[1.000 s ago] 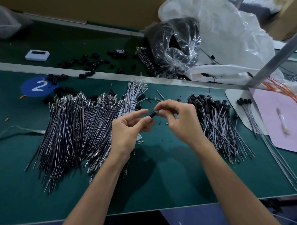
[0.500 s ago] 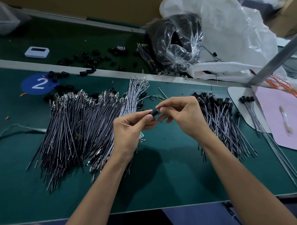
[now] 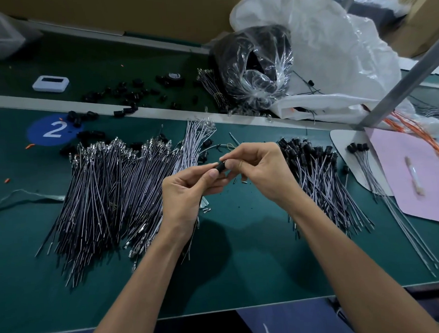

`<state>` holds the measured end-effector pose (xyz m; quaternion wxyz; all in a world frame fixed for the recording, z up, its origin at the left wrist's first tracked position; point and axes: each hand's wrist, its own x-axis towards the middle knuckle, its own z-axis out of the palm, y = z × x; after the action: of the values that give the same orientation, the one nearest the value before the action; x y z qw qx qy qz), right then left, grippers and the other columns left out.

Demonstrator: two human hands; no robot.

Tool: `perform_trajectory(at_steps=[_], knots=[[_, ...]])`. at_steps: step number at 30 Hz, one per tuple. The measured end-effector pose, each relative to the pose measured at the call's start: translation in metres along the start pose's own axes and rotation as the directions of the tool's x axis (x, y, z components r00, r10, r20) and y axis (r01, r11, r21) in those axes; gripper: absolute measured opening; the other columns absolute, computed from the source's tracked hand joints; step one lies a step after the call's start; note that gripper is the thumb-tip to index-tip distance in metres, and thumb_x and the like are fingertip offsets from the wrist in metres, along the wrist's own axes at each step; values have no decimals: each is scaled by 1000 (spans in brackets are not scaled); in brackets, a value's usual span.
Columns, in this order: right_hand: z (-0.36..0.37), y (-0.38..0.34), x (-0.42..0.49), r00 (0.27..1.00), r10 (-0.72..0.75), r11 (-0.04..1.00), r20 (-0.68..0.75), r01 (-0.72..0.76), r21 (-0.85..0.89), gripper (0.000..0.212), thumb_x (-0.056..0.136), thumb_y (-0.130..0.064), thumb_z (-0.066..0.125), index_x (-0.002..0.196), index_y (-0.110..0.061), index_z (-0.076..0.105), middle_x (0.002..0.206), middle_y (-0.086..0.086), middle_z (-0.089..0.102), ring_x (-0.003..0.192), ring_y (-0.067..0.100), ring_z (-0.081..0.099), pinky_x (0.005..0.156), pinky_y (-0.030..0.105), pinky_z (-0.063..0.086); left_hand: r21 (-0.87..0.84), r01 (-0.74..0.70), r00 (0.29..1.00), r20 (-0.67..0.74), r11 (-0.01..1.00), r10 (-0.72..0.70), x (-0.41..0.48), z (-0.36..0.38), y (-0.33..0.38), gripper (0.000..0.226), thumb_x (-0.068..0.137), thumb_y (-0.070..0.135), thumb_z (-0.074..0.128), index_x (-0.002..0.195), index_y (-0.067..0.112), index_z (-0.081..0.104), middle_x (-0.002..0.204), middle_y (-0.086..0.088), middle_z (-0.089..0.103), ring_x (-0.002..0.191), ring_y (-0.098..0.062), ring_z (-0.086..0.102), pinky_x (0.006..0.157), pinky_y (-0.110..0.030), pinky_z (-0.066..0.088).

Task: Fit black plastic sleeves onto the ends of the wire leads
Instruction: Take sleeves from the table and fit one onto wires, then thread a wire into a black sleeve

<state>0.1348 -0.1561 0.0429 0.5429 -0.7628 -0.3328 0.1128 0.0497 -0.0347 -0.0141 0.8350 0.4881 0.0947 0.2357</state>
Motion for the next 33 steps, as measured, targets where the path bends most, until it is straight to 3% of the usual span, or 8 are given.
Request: perform_trajectory(at_steps=[6,9,12,15,19,23,27,33], knots=[[-41,-2,-32,994,57,992,-92,-46,118,7,83,-6,70,90,-6,73,83,11,75,76,16,71,72,19,53,141,71,985,147,987,-92,-9,8,15,30,82,29,60,107,15,68,86,-6,77,78,-22,75,68,-23,57],[-89,-4,-52,980,143,971,-136,-113,208,13,75,-22,71,85,-17,77,89,9,74,83,20,70,78,22,56,243,24,1000,-23,970,-19,-5,-17,39,26,83,28,60,105,17,69,87,-2,76,83,-19,74,73,-21,57],[-139,0,-61,926,217,969,-308,-167,183,13,80,-12,65,81,-16,77,81,4,74,75,16,67,72,19,56,404,-20,975,-195,915,107,0,-48,64,13,89,15,63,99,21,70,86,4,76,83,-13,73,73,-18,57],[-170,7,-47,880,262,946,-396,-316,-76,16,86,-3,64,85,-14,76,74,-1,74,71,13,64,63,15,53,670,-13,954,-215,742,211,6,-61,69,17,88,15,68,92,31,71,79,12,74,79,-5,71,69,-13,56],[-152,15,-18,844,212,793,-493,-444,-418,19,87,-20,71,106,-20,72,90,-2,70,74,6,61,63,21,47,931,14,965,-108,366,237,4,-56,57,12,87,22,73,98,24,75,90,9,73,76,-6,66,71,-17,50],[-66,13,-6,934,113,827,-339,-278,-489,15,88,-19,71,102,-15,75,86,-6,70,70,-4,60,64,8,49,982,15,971,-59,186,230,-2,-51,41,18,86,21,74,104,19,75,98,-1,74,93,-22,65,81,-33,52],[34,18,0,949,307,844,-69,-305,-440,20,89,-24,67,80,-9,77,72,2,72,69,15,67,79,32,56,997,77,951,-68,-19,300,-1,-58,40,30,86,20,72,116,12,69,105,-8,71,105,-30,56,91,-42,42],[84,21,17,872,481,814,-86,-481,-326,37,88,-35,68,71,-3,72,68,9,71,66,24,68,70,35,58,987,162,964,-160,6,213,8,-65,48,31,87,31,72,110,12,68,89,-1,72,86,-22,65,94,-44,48]])
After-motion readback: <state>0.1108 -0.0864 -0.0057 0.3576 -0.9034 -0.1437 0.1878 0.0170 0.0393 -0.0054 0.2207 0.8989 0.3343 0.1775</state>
